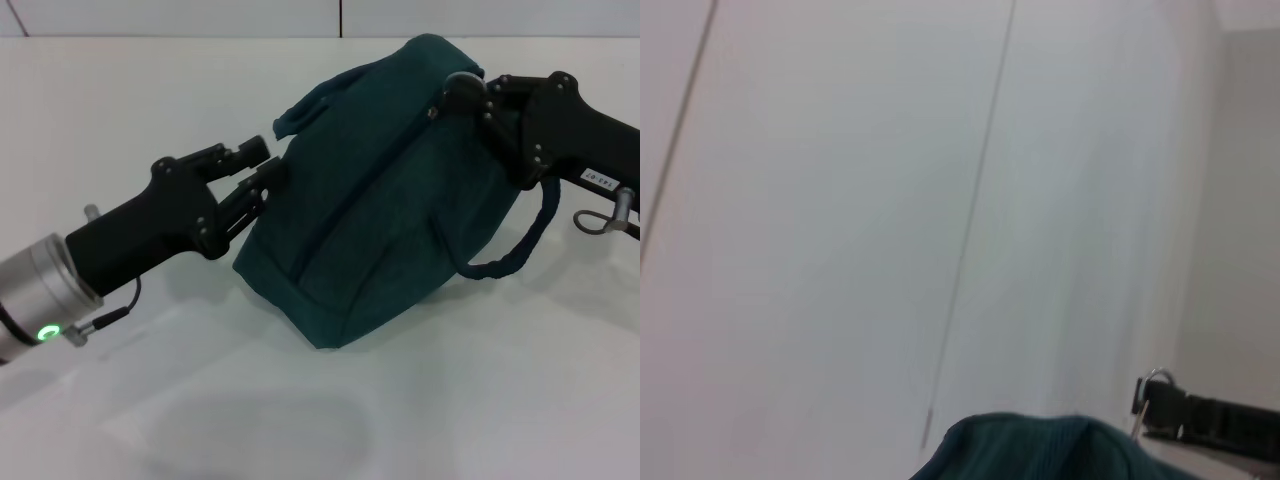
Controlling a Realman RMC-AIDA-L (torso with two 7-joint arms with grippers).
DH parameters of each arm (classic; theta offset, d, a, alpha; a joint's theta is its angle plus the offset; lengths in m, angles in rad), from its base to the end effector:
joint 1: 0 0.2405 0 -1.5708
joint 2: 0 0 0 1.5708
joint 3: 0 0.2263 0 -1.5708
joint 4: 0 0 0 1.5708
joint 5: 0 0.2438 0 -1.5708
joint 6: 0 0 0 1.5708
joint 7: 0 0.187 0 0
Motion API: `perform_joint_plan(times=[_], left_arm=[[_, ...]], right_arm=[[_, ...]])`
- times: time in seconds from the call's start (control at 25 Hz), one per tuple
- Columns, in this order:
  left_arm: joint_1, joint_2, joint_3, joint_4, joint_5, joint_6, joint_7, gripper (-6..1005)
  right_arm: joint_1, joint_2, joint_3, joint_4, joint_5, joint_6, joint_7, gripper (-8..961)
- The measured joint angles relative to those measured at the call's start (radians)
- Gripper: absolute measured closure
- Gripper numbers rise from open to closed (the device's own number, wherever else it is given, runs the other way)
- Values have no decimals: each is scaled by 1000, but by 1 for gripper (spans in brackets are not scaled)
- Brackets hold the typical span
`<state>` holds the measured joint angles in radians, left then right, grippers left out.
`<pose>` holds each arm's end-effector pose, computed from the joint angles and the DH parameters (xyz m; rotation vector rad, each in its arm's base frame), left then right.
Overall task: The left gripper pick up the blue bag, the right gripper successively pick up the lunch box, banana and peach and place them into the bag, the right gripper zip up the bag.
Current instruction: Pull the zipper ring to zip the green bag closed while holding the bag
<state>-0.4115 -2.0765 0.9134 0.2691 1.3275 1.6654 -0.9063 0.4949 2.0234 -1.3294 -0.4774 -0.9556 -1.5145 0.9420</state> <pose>-0.2343 0.3120 -0.0388 -2.3475 -0.4768 -1.2866 0.1659 0.3655 -0.0230 -2.4212 0.1962 1.2864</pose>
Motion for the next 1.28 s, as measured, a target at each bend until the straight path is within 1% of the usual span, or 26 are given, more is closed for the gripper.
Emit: perform_joint_plan(times=[0.12,0.24,0.32,0.4,0.48,0.52,0.56,0.64,0.76,0.84,1.08,1.28], left_arm=[[-30,6,3,1,17,0,-18,698],[-52,6,5,34,50,1,-55,695],[-55,4,5,52,65,1,-74,693],[-58,-5,5,114,122,1,-138,687],[-58,-6,7,137,148,4,-170,676],[-58,-6,7,137,148,4,-170,671],[-59,2,10,160,155,19,-228,666],[-59,6,10,176,154,34,-255,655],[-57,7,10,190,151,49,-268,639],[-52,1,11,236,151,74,-324,629],[-61,-7,50,244,158,63,-347,597],[-54,-12,54,236,159,8,-333,404]], right_arm=[[-3,0,1,0,0,1,0,938],[-7,0,2,0,0,1,0,938],[-9,0,3,0,0,1,0,938],[-10,0,3,0,0,1,0,938],[-11,0,3,0,1,1,-1,938],[-11,0,3,0,2,1,-1,938],[-12,0,3,0,2,1,-1,938],[-13,0,3,0,2,1,-1,938],[-13,0,3,0,2,0,-2,938],[-13,0,2,0,2,-2,-2,938],[-16,1,-1,0,2,-9,-2,938],[-25,2,-2,0,1,-12,-2,938]])
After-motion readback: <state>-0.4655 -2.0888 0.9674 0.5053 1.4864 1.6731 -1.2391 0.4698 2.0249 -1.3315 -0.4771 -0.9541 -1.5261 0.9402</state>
